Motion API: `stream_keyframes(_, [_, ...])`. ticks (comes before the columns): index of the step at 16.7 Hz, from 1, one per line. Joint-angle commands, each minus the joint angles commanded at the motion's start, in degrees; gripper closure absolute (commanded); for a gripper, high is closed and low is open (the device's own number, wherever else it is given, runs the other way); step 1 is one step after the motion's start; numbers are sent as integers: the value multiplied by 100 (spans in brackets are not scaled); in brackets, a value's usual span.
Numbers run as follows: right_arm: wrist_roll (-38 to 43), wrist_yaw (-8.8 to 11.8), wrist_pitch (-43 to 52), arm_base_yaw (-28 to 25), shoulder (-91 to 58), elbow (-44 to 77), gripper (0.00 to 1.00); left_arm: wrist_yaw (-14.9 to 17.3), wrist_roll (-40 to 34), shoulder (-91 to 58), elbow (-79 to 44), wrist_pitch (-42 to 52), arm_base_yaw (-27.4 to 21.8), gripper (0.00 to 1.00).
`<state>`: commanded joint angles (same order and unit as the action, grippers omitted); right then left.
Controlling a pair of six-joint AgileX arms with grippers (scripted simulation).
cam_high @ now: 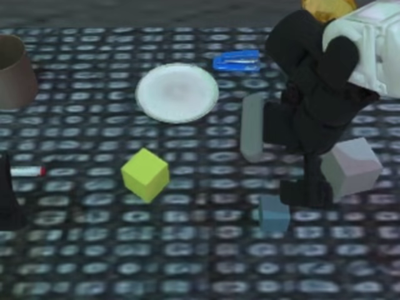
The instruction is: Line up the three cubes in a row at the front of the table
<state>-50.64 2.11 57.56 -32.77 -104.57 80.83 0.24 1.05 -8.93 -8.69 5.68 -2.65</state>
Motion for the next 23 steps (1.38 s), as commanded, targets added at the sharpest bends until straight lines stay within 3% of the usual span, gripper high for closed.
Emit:
stream_keyframes(4, [677,110,-983,622,1659,-1151,0,-9,177,-1787,-1508,997,-400,0])
stream_keyframes(11, [2505,175,-3108,1973,5721,-4222,0,-11,559,-6160,-4655,3259,-1275,0])
stream_keyframes(17, [3994,23,-4664,2801,8620,-6620,0,10,853,-9197,-7050,4963,-1959,0])
stream_keyframes(23, [4957,-182,-5650,3188,10270,-7954,0,-6,1028,-10984,-8561,5890,-2357,0])
